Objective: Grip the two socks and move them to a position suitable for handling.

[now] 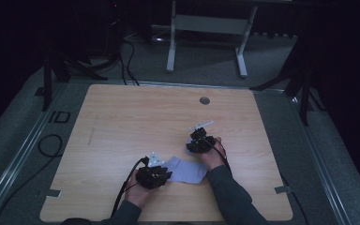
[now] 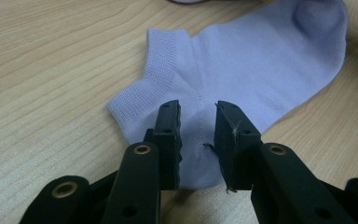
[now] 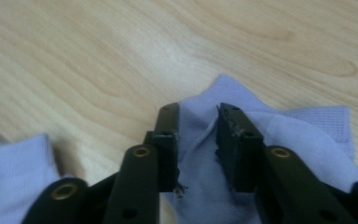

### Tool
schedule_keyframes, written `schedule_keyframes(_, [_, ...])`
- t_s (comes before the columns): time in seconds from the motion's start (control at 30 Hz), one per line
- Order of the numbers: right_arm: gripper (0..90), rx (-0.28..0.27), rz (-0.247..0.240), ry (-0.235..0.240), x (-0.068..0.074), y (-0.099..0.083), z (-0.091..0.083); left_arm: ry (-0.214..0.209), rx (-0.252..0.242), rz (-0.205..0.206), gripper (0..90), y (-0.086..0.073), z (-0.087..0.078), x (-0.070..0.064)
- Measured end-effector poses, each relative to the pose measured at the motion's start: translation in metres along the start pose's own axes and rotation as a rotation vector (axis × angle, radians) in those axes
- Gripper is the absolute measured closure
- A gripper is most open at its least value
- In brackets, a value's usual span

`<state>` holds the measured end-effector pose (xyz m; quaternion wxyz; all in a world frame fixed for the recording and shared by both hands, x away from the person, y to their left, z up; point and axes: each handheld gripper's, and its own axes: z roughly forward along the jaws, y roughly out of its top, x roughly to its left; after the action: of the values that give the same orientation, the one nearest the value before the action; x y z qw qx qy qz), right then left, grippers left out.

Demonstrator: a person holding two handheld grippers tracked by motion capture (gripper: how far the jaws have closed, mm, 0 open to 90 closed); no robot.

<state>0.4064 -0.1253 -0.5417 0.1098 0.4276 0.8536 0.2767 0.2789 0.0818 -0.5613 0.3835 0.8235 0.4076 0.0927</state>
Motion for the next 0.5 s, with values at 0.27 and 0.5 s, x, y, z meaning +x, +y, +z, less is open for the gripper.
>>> schedule_keyframes(0.27, [88.5,0.023,0.005,0.043,-0.008,0.003,0.000,0.001,-0.001,-0.002,69.9,0.000,0.000,-0.001])
schedule_keyframes(0.5, [88.8,-0.033,-0.022,0.058,-0.004,0.006,-0.016,0.000,-0.002,-0.002,69.7,0.000,0.000,0.000])
